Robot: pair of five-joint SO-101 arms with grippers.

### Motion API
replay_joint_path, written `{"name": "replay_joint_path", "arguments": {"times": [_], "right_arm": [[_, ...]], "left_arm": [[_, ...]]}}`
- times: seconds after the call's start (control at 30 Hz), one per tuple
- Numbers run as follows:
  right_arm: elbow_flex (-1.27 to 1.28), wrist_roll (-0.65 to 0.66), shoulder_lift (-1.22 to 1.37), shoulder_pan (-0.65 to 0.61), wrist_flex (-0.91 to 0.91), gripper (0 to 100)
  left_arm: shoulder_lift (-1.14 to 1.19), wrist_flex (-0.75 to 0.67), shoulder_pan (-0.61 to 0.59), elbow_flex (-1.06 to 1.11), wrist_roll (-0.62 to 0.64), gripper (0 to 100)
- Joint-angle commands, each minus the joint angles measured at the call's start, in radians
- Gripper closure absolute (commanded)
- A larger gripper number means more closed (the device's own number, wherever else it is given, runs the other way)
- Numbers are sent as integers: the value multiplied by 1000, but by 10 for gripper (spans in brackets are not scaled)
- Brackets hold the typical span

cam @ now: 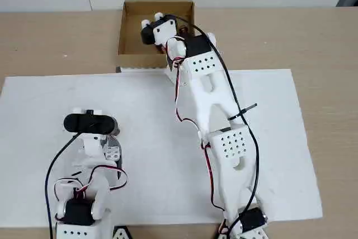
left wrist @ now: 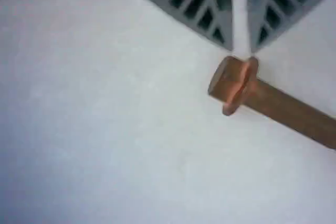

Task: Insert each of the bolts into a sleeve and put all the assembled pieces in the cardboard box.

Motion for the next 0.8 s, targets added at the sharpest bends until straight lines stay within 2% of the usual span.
{"name": "replay_joint_path", "arguments": {"times": [0.0,0.37,0.77], "right_arm": [[-6,-86,-38,16,21,995],[407,-103,-438,27,15,995],[795,-226,-866,35,15,995]], "left_arm": [[-9,0,3,-4,6,993],[-9,0,3,-4,6,993],[-9,-2,3,-4,6,993]]}}
